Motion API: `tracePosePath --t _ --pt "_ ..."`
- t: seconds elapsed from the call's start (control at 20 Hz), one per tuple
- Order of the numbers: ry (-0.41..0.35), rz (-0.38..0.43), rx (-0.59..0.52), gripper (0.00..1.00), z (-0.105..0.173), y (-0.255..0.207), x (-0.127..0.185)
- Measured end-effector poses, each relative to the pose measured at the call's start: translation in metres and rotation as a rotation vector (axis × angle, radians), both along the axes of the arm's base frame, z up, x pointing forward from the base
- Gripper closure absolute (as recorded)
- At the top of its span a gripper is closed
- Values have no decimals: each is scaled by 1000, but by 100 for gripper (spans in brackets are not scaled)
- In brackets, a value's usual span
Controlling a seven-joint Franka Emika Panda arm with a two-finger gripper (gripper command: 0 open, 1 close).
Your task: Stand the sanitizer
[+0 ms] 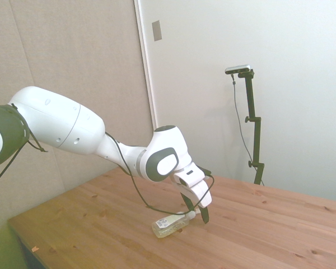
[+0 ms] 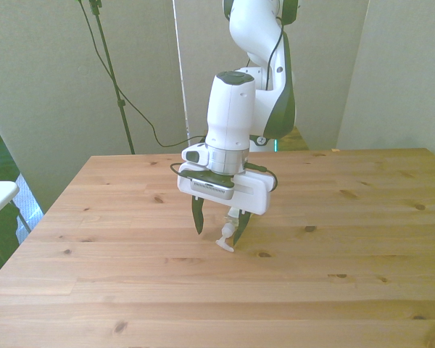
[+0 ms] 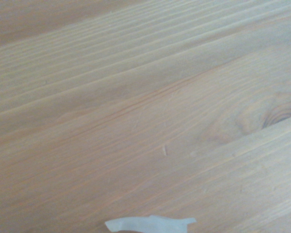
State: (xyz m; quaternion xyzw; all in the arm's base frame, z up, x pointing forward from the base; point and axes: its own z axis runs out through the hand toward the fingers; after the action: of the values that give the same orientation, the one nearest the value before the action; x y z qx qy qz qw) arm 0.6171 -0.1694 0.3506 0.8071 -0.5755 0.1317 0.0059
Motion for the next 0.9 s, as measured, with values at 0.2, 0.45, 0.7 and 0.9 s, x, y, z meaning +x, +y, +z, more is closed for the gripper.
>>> tracePosePath --t 0.2,0.45,0.7,0.9 --pt "-3 -6 12 100 -1 -2 0" --pt "-11 -15 45 100 -3 -5 0" --pt "-16 -14 49 100 -2 -7 4" --pt "-22 -13 54 100 -2 -10 5"
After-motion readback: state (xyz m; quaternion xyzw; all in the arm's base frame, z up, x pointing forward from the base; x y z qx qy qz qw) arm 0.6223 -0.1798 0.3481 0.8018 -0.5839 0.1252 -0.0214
